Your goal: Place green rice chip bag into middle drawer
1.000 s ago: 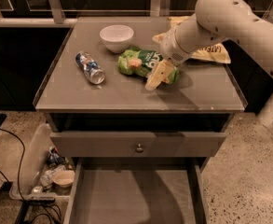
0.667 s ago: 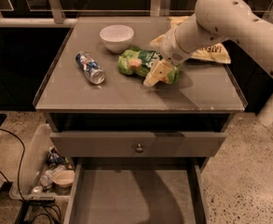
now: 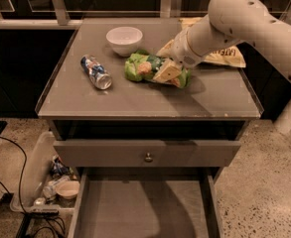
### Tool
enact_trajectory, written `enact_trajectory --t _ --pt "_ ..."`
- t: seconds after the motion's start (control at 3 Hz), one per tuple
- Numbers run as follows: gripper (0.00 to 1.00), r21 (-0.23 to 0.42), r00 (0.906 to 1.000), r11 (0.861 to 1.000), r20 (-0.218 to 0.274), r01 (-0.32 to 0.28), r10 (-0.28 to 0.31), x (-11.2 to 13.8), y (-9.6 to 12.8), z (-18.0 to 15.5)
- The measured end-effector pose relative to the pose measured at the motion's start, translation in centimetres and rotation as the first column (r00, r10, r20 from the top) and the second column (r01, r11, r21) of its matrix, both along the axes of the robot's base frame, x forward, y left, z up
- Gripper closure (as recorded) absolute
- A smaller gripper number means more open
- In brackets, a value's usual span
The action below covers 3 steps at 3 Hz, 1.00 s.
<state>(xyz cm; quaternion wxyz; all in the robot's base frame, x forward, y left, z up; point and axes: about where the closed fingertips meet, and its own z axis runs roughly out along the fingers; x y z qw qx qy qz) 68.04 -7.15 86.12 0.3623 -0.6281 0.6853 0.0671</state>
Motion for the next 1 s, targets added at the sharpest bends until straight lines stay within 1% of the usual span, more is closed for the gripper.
enact_trajectory --t 0.33,0.67,1.0 --pt "0.88 0.0 1.0 1.0 0.0 0.0 0.0 0.0 0.0 0.0" --pt "1.0 0.0 1.0 1.0 0.0 0.0 0.0 0.0 0.01 0.0" --pt "1.0 0.004 0.9999 1.0 0.007 -0.012 0.012 -0.49 0.32 0.41"
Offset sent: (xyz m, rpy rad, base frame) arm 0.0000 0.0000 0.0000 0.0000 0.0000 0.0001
